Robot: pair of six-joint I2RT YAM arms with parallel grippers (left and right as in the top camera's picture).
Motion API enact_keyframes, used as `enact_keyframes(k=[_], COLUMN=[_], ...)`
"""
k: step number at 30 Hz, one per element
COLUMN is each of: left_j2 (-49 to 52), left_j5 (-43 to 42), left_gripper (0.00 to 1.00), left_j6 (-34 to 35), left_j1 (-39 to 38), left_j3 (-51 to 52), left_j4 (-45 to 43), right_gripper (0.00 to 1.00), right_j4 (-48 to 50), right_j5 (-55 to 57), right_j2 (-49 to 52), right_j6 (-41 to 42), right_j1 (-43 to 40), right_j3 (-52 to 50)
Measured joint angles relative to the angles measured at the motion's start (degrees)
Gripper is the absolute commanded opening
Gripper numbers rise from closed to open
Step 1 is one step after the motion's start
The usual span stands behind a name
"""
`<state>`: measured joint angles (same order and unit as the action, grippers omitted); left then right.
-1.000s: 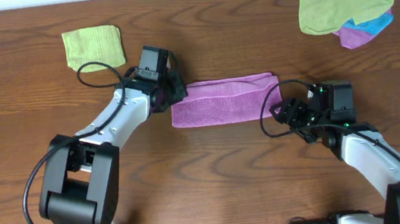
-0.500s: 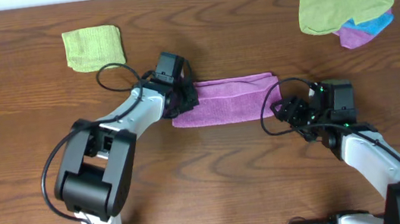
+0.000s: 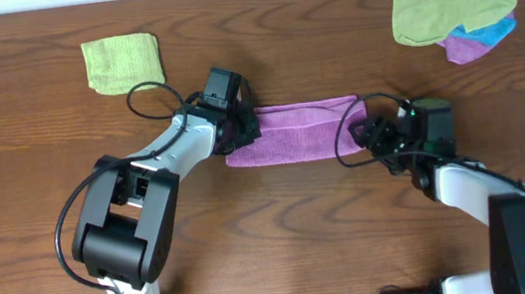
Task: Fold the cloth
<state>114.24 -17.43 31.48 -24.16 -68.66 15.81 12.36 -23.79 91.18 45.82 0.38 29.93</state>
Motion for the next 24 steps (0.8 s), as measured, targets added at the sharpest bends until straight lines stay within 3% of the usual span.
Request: enact_keyframes(k=[3,6,8,9,11,19,24], left_j2=[0.0,0.0,0.0,0.0,0.0,0.0,0.02], left_j5=[0.0,-0.11,-0.2,-0.22,-0.24,-0.48,-0.61], left_gripper=[0.05,0.06,0.06,0.06,0.05,0.06,0.06], left_j6=[0.0,0.0,0.0,0.0,0.0,0.0,0.0], left_j1=[0.0,0.0,0.02,0.0,0.02,0.02,0.07], left_j3=[0.0,-0.02,-0.07,-0.09,-0.22,-0.48,-0.85], left_j4=[0.07,0.28,0.61,0.83,1.31,2.34,3.04], right_gripper=[0.68,0.59,0.43,0.26,0.03,0.01,0.02], right_j4=[5.35,10.56,13.94,15.65,17.77,26.97,27.39], right_j5=[-0.02,0.09,0.57,0.83,1.88,3.34,2.34], right_j2=[2.8,5.92,8.26,9.55,11.37,13.66,9.35], right_j6=[1.6,2.67,3.3,3.5,3.89,3.06,1.92], right_j1=[1.38,2.58,3.58,4.0,4.76,5.77,6.12], right_j3=[0.28,0.76,1.11,1.2,1.33,-0.07,-0.11])
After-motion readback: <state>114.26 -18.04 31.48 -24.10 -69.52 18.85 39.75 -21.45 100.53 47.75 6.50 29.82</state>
